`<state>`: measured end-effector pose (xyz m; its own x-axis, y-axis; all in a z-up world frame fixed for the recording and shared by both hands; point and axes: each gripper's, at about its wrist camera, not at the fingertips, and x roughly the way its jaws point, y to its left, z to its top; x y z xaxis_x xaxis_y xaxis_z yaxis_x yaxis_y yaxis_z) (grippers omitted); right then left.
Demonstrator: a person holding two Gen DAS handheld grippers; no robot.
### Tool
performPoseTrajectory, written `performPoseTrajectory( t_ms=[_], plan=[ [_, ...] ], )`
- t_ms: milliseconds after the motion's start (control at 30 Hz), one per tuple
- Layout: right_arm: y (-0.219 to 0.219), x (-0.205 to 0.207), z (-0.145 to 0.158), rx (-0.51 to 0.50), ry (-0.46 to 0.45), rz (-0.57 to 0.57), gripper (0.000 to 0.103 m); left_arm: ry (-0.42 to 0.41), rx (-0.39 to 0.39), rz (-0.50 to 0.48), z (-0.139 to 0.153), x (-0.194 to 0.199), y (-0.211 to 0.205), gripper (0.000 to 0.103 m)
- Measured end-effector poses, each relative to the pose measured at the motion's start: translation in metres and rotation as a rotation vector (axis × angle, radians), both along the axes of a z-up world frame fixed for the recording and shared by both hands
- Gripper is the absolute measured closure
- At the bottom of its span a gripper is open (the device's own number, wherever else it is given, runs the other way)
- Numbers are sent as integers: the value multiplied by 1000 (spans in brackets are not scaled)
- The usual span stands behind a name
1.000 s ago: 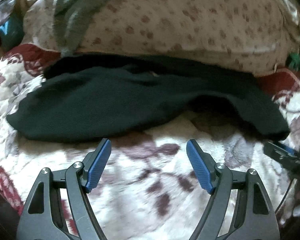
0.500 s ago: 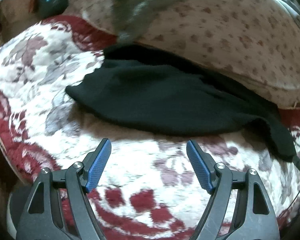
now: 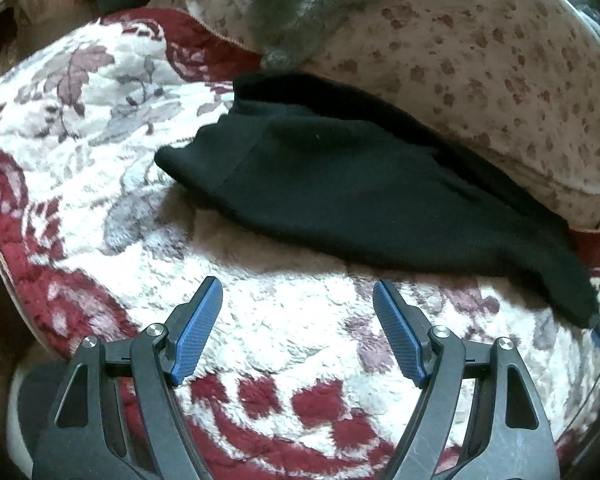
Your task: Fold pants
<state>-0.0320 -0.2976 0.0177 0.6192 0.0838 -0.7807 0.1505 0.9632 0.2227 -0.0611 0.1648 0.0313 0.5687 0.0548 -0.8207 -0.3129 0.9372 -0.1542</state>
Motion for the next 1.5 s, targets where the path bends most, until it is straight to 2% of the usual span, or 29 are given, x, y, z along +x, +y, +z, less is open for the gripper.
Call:
performPoseTrajectory(
  t_ms=[133, 200, 233, 433, 567, 633, 700, 800, 867, 933, 967, 1033, 1167, 1300, 1400, 1467, 1500],
  plan=[
    [9, -5, 8, 9, -51, 31, 37, 7, -32, 3, -4, 2, 1, 25],
    [15, 0, 7, -19, -36, 41, 37, 11, -85, 5, -6, 5, 6, 25],
    [17, 3, 6, -11, -31, 46, 37, 9, -116, 14, -8, 5, 10, 25],
    [24, 5, -8, 71, -13, 60, 37, -10, -186, 64, -9, 9, 21, 25],
    [29, 7, -12, 100, -39, 64, 38, -48, -236, 81, -7, 17, 24, 25],
    [30, 11, -14, 123, -47, 70, 44, -55, -255, 96, -8, 24, 25, 25],
    [31, 14, -16, 135, -62, 82, 59, -55, -262, 110, -11, 32, 26, 25],
    [30, 17, -18, 180, -92, 95, 73, -79, -246, 135, -14, 43, 24, 25],
    [29, 22, -18, 208, -105, 101, 81, -82, -236, 141, -14, 51, 24, 36],
    [26, 25, -14, 204, -114, 103, 86, -40, -230, 117, -15, 63, 22, 88],
    [25, 26, -9, 190, -125, 103, 87, -21, -244, 88, -13, 70, 21, 88],
    [23, 26, 1, 161, -142, 110, 89, -38, -238, 71, -5, 73, 21, 95],
    [25, 22, 27, 118, -180, 132, 89, -107, -246, 17, 28, 68, 21, 97],
    [31, 3, 67, 86, -249, 153, 89, -140, -246, -19, 51, 58, 22, 98],
    [44, -12, 95, -20, -265, 195, 89, -154, -242, -37, 63, 43, 28, 98],
    [55, -24, 106, -125, -259, 237, 88, -159, -226, -30, 67, 30, 37, 98],
    [60, -30, 109, -186, -257, 259, 82, -154, -221, -25, 67, 25, 41, 98]
  ],
)
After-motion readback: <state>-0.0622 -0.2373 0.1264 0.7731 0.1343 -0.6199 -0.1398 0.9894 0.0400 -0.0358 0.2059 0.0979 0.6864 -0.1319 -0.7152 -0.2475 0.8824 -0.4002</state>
